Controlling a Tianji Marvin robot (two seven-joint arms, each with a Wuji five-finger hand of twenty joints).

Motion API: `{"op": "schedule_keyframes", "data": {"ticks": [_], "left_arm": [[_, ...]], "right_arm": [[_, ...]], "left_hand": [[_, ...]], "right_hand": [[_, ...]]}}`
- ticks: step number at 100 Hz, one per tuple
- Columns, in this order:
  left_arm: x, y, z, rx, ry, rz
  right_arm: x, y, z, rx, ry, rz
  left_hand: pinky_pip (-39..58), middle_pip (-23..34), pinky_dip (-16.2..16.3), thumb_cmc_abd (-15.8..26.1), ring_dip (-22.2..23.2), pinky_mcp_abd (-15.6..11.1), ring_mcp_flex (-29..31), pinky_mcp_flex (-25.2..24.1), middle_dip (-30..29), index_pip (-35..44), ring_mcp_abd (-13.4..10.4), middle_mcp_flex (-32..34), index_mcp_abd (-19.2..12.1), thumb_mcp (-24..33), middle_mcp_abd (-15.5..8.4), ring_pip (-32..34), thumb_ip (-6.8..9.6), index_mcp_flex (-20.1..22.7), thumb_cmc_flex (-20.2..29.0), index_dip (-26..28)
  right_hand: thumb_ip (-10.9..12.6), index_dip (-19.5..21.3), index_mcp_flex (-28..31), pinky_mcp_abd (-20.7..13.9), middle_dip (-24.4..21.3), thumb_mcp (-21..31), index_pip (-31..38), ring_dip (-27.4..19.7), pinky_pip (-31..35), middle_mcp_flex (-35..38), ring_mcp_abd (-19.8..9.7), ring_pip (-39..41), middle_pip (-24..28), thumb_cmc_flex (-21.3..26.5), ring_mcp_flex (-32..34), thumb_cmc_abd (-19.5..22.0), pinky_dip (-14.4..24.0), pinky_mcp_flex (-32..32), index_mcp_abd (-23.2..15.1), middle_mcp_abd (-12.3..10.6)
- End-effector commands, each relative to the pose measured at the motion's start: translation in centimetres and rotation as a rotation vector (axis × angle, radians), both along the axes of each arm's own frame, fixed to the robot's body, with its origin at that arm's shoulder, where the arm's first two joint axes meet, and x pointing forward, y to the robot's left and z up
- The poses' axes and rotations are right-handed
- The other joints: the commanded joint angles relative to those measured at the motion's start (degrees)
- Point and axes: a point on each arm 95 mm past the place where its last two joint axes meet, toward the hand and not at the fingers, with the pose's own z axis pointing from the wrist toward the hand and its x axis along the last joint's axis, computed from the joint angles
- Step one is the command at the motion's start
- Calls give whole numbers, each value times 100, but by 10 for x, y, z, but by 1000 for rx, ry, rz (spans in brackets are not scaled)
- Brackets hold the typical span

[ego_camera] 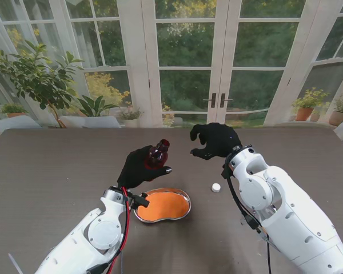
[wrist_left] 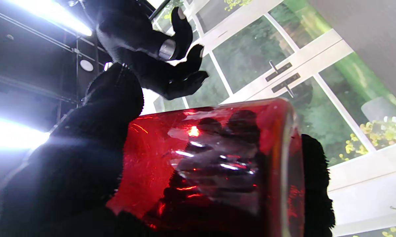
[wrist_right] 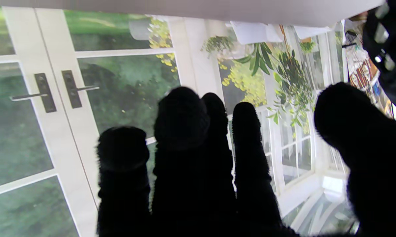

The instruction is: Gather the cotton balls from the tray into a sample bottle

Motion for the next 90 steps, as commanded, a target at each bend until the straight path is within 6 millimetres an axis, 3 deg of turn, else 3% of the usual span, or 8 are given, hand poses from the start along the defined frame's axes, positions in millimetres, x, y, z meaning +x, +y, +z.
{"op": "schedule_keyframes", "data": {"ticks": [1,38,63,90], "left_arm": [[-1,0,1,18,2,-15],[-5,8,-3,42,12,-12],[-8,10,-8,47,24,-15],[-10,13,-7,48,26,-8]], "right_arm": [[2,-4,-15,-38,35,-3],[6,-16,-57,-130,48,-24],[8,-26,-85,-185,60,-42],[9,-32,-108,-247,73,-56]], "left_hand": [[20,6,-45,1130,52,-229,33,-183,6,505,-42,387,-1473,894,-667,102,54,705,889,104],[24,8,-41,1143,54,-225,29,-191,-3,501,-21,380,-1447,888,-645,106,57,697,907,103],[25,12,-38,1148,55,-215,28,-198,-17,496,-2,383,-1423,874,-642,109,58,698,918,100],[26,15,-35,1151,53,-211,27,-198,-28,493,2,378,-1418,864,-632,110,61,704,921,101]], "right_hand": [[-120,-155,86,-107,137,298,-95,119,260,-18,-178,244,161,123,254,-437,-58,72,-156,-145],[-245,-227,445,-96,348,646,-137,269,465,313,-284,861,304,157,295,-1479,-52,294,-454,-287],[-291,-265,873,-36,504,757,-125,365,596,638,-324,1330,463,134,297,-1777,-55,479,-628,-341],[-323,-242,1108,-9,670,788,-84,412,685,767,-389,1619,569,62,296,-1958,-61,580,-573,-385]]}}
